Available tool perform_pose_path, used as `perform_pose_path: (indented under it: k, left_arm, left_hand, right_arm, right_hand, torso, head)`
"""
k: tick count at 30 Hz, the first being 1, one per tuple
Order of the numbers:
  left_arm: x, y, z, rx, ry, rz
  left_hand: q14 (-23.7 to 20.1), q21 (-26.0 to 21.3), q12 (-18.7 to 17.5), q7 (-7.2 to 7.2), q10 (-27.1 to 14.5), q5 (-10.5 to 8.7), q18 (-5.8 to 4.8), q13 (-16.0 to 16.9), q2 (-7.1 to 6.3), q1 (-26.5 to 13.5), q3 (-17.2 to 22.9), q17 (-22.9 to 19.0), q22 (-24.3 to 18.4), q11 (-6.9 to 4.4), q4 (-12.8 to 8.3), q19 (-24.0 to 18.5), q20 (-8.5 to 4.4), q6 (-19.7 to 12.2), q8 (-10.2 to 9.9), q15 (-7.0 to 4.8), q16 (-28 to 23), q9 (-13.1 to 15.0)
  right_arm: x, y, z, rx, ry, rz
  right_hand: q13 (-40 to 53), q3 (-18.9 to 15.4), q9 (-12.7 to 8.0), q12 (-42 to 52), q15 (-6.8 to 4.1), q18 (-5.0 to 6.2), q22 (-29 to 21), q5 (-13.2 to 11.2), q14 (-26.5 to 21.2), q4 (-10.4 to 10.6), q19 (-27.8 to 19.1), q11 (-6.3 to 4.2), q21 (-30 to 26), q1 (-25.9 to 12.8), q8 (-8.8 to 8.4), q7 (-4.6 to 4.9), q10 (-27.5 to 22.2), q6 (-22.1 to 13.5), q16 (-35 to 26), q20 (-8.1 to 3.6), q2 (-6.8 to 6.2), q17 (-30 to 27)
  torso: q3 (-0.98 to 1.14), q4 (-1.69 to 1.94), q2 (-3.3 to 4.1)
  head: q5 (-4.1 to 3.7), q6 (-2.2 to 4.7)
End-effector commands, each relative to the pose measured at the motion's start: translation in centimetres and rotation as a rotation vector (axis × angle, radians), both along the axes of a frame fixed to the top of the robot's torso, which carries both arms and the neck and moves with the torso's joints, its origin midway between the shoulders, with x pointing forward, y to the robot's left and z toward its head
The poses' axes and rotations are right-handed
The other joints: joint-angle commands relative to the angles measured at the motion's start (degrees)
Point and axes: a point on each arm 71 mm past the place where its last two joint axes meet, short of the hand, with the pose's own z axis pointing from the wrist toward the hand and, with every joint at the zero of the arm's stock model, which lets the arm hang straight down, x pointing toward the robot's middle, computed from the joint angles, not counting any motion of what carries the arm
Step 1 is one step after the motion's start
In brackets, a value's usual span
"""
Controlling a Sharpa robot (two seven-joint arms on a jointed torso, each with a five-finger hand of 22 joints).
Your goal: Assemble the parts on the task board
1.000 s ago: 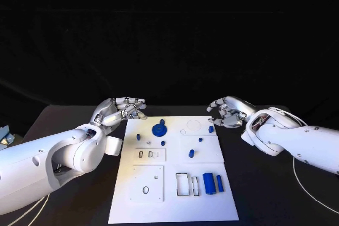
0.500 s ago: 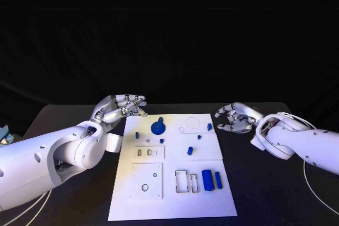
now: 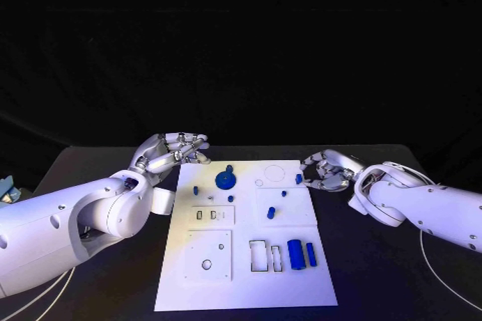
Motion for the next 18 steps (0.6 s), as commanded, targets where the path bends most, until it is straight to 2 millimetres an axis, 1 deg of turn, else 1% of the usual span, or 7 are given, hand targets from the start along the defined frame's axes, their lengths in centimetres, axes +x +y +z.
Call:
perform_pose_path:
  k: [1, 9, 12, 14, 18]
  left_arm:
    - [0.0, -0.3, 0.2, -0.014, -0.008, -0.019]
    - [0.0, -0.3, 0.2, -0.014, -0.008, -0.02]
    - [0.0, -0.3, 0.1, -0.014, -0.008, -0.02]
    - [0.0, -0.3, 0.1, -0.014, -0.007, -0.02]
    - [0.0, -0.3, 0.1, -0.013, -0.006, -0.02]
  left_hand:
    - [-0.32, 0.19, -0.15, 0.22, -0.46, -0.27, 0.57, 0.0, 0.06, -0.46, 0.05, 0.05, 0.08, 0.06, -0.36, -0.33, 0.24, -0.27, -0.23, -0.07, 0.25, -0.06]
    - [-0.32, 0.19, -0.15, 0.22, -0.46, -0.27, 0.57, 0.0, 0.06, -0.46, 0.05, 0.05, 0.08, 0.06, -0.36, -0.33, 0.24, -0.27, -0.23, -0.07, 0.25, -0.06]
    - [-0.32, 0.19, -0.15, 0.22, -0.46, -0.27, 0.57, 0.0, 0.06, -0.46, 0.05, 0.05, 0.08, 0.06, -0.36, -0.33, 0.24, -0.27, -0.23, -0.07, 0.25, -0.06]
    - [-0.32, 0.19, -0.15, 0.22, -0.46, -0.27, 0.57, 0.0, 0.06, -0.46, 0.05, 0.05, 0.08, 0.06, -0.36, -0.33, 0.24, -0.27, -0.23, -0.07, 0.25, -0.06]
    - [-0.32, 0.19, -0.15, 0.22, -0.46, -0.27, 0.57, 0.0, 0.06, -0.46, 0.05, 0.05, 0.08, 0.06, -0.36, -0.33, 0.24, -0.27, -0.23, -0.07, 0.25, -0.06]
  right_arm:
    - [0.1, 0.1, -0.3, -0.015, 0.008, -0.001]
    - [0.4, 0.6, -0.6, -0.018, 0.008, -0.002]
    - [0.5, 0.8, -0.7, -0.018, 0.009, 0.002]
    - [0.5, 1.0, -0.8, -0.017, 0.011, 0.005]
    - [0.4, 1.2, -0.9, -0.017, 0.012, 0.008]
  right_hand:
    - [0.01, 0.01, 0.1, 0.03, 0.48, -0.3, 0.11, -0.36, 5.76, -0.25, -0.26, 0.16, -0.17, 0.46, -0.16, 0.27, 0.03, 0.16, 0.21, 0.18, 0.32, 14.18]
    - [0.28, 0.22, 0.23, 0.3, 0.54, -0.34, 0.3, -0.29, 5.8, -0.31, -0.13, 0.23, -0.03, 0.47, -0.04, 0.36, 0.31, 0.69, 0.27, 0.23, 0.68, 14.37]
    - [0.43, 0.33, 0.34, 0.46, 0.57, -0.35, 0.38, -0.3, 5.81, -0.39, -0.08, 0.24, 0.02, 0.43, 0.11, 0.38, 0.48, 1.24, 0.27, 0.26, 0.82, 14.37]
    - [0.46, 0.42, 0.52, 0.52, 0.55, -0.33, 0.37, -0.31, 5.8, -0.47, -0.09, 0.19, -0.03, 0.32, 0.41, 0.29, 0.52, 2.09, 0.27, 0.28, 0.92, 14.36]
    - [0.63, 0.55, 0.92, 0.72, 0.36, -0.35, 0.56, -0.3, 5.81, -0.54, 0.01, -0.08, 0.05, -0.07, 1.14, -0.04, 0.73, 3.84, 0.28, 0.16, 1.13, 14.41]
  torso:
    - [0.01, -0.04, -0.02]
    - [0.07, -0.16, -0.04]
    - [0.12, -0.11, -0.03]
    - [0.14, -0.06, -0.03]
    - [0.1, -0.07, -0.03]
  head:
    - [-0.08, -0.14]
    - [0.13, -0.19]
    - [0.18, -0.26]
    - [0.16, -0.29]
    - [0.28, -0.48]
